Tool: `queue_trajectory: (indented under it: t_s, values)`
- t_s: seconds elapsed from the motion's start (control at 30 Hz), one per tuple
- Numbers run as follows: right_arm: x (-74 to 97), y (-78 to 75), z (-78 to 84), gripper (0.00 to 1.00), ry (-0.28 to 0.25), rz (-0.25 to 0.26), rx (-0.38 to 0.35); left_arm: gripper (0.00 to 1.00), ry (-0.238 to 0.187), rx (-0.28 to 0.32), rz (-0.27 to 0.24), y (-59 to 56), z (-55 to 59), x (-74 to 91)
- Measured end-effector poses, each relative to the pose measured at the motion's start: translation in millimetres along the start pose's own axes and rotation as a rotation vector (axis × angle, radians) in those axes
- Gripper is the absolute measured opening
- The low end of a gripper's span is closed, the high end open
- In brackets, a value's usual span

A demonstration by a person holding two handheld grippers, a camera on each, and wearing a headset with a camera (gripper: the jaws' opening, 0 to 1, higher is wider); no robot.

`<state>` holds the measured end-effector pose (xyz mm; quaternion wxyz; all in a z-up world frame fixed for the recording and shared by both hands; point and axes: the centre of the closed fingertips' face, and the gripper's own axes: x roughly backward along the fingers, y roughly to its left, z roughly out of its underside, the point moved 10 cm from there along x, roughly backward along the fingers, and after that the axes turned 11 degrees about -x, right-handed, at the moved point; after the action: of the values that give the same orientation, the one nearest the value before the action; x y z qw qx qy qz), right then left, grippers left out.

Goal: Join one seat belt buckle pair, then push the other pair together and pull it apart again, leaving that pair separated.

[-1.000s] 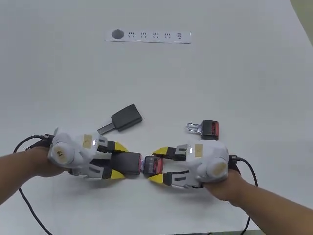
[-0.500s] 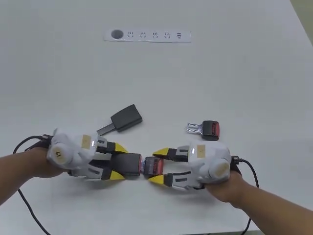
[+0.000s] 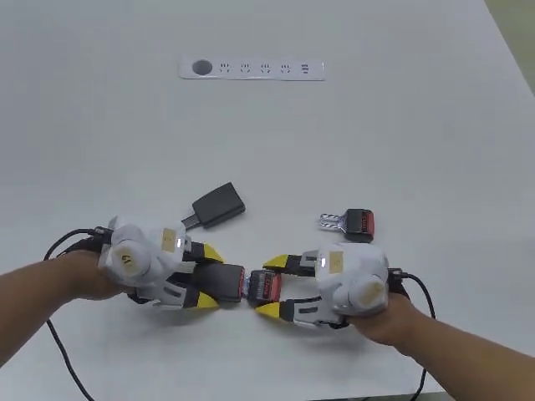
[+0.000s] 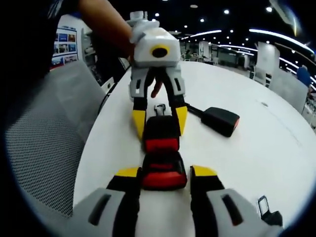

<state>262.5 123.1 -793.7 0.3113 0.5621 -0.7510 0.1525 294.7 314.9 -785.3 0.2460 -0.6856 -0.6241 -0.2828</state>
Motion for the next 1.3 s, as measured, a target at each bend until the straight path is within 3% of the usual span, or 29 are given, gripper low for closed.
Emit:
queue_trajectory:
  t_s: [0.07,0.17,0.33,0.5,0.83,1.17,1.3]
  values:
    - [-0.1,4.0,-4.3,0.49,-0.036,0.002,-0.045,0.44,-0.012,0.005,-0.015,1.0,-4.4,4.1]
    - [2.5,4.3,-9.8,0.72,-0.073,0.015,-0.081,0.57,-0.043,0.061,-0.045,2.8,-10.7,11.3]
    - [13.1,-0.1,-16.8,0.81,-0.113,0.063,-0.129,0.71,-0.052,0.06,-0.094,4.2,-16.6,27.4]
    - [26.0,-7.5,-19.9,0.83,-0.125,0.094,-0.131,0.71,-0.099,0.069,-0.162,11.2,-25.9,46.9]
    - [79.0,-44.3,-5.6,0.84,-0.111,0.19,-0.163,0.76,-0.097,0.12,-0.27,31.1,-30.2,71.6]
    - [109.9,-86.0,13.8,0.82,-0.041,0.221,-0.17,0.76,-0.078,0.155,-0.287,57.3,-26.1,71.3]
    - [112.4,-98.9,22.6,0.82,-0.013,0.215,-0.195,0.75,-0.11,0.228,-0.286,70.5,-21.6,67.0]
